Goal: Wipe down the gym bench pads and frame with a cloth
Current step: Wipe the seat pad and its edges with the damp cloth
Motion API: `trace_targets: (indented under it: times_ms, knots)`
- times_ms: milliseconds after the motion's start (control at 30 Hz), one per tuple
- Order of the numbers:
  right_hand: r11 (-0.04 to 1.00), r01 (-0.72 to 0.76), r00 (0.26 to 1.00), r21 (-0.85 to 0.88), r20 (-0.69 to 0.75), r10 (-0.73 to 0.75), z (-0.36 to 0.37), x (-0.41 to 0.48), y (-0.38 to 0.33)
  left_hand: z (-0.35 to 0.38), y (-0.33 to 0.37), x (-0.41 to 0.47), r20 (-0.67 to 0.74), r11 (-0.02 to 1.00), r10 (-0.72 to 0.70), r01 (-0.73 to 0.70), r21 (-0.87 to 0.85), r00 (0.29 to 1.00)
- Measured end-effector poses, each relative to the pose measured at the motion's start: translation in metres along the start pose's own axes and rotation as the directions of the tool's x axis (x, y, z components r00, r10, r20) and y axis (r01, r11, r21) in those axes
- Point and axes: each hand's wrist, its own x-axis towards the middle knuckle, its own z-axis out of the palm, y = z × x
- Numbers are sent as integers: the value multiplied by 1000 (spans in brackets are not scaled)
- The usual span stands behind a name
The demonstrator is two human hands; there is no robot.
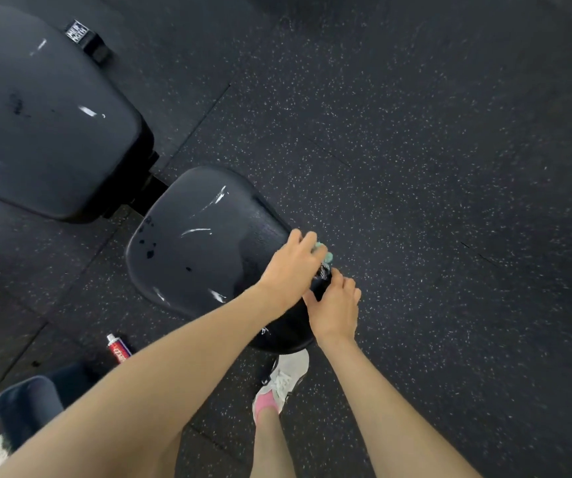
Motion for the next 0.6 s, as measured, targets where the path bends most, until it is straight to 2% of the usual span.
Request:
trace_targets:
  times_ms: [100, 167, 300, 433, 500, 600]
  knots:
    - [1000, 18, 1000, -7, -23, -18, -3, 1, -3, -3, -22, 2, -40, 998, 57, -58, -23, 998]
    - [999, 44, 999, 21, -16, -44, -5, 1, -7, -11, -50, 2, -86, 998, 18, -23, -58, 996]
    - [994, 110, 994, 27, 6, -111, -4, 0, -18, -31, -111, -3, -211, 969, -231, 205, -139, 950]
    - [987, 160, 987, -36, 6, -160, -2, -1, -26, -31, -118, -8, -304, 879, -473, 424, -217, 827]
    - [983, 174, 985, -65, 15, -174, -1, -1, -29, -24, -99, -14, -298, 906, -420, 376, -196, 857]
    - [977, 194, 981, -89, 40, -191, 1, -2, -34, -10, -69, -29, -188, 991, -123, 110, -79, 974]
